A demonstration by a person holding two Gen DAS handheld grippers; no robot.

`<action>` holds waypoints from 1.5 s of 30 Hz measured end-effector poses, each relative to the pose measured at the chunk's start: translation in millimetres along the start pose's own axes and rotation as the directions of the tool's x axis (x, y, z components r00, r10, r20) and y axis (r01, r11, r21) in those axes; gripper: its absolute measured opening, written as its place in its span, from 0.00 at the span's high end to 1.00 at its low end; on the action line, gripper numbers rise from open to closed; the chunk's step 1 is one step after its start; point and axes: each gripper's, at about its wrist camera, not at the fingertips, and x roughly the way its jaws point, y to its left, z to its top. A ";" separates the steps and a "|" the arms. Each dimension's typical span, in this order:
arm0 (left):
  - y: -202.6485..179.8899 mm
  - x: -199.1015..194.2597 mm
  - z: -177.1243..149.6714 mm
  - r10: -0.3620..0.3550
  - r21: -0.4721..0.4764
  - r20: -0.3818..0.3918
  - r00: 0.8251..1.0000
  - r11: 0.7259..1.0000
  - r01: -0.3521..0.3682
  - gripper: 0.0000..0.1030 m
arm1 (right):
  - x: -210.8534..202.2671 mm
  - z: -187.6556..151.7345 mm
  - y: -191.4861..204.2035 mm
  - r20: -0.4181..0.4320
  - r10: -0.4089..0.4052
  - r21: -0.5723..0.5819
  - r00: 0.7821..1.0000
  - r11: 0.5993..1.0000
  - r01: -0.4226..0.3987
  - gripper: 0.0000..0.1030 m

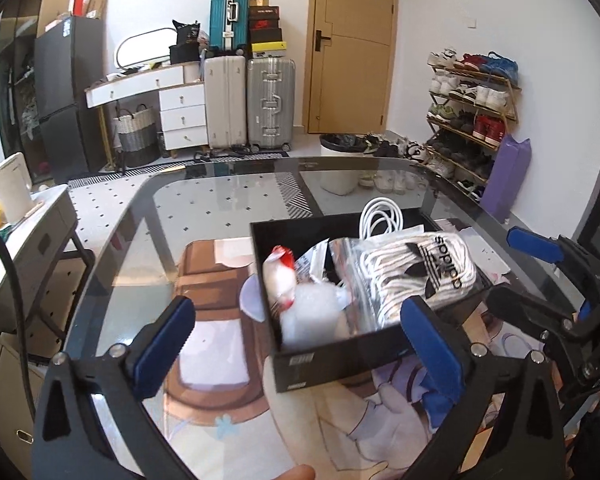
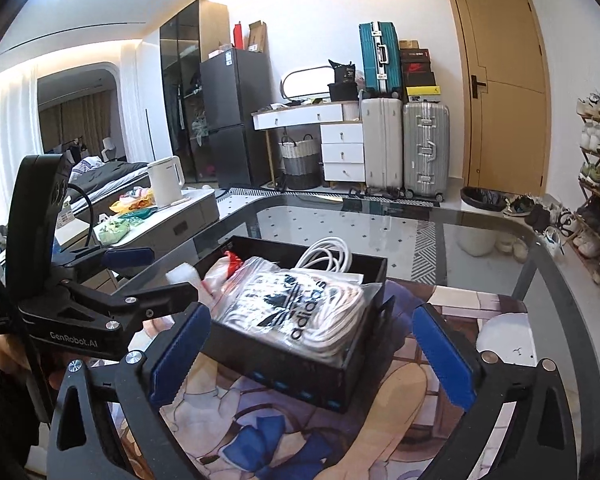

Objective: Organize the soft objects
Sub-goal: 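Withdraw both open tools up from the black box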

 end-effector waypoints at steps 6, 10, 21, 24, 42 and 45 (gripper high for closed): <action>4.8 -8.5 -12.4 0.028 -0.013 0.034 0.999 1.000 -0.028 0.00 | -6.6 -8.8 7.2 0.035 0.003 -0.016 0.999 1.000 -0.003 0.01; 5.7 -10.9 -16.8 0.044 -0.021 0.058 0.997 0.999 -0.042 0.00 | -10.7 -12.8 10.1 0.053 0.002 -0.028 0.999 1.000 0.000 0.01; 6.9 -15.6 -24.7 0.065 -0.040 0.125 0.990 0.997 -0.060 0.00 | -16.3 -17.2 14.4 0.085 0.027 -0.015 0.996 1.000 -0.026 0.01; 8.0 -15.5 -26.2 0.062 -0.049 0.140 0.988 0.997 -0.056 0.00 | -16.4 -17.1 18.0 0.091 0.021 -0.024 0.996 1.000 -0.018 0.01; 9.6 -13.9 -30.4 0.078 -0.052 0.157 0.984 0.996 -0.071 0.00 | -21.4 -23.0 28.4 0.144 0.013 -0.056 0.989 0.998 -0.005 0.01; 9.8 -14.5 -30.5 0.074 -0.052 0.161 0.984 0.996 -0.066 0.00 | -21.5 -23.4 28.3 0.143 0.013 -0.059 0.990 0.998 -0.004 0.01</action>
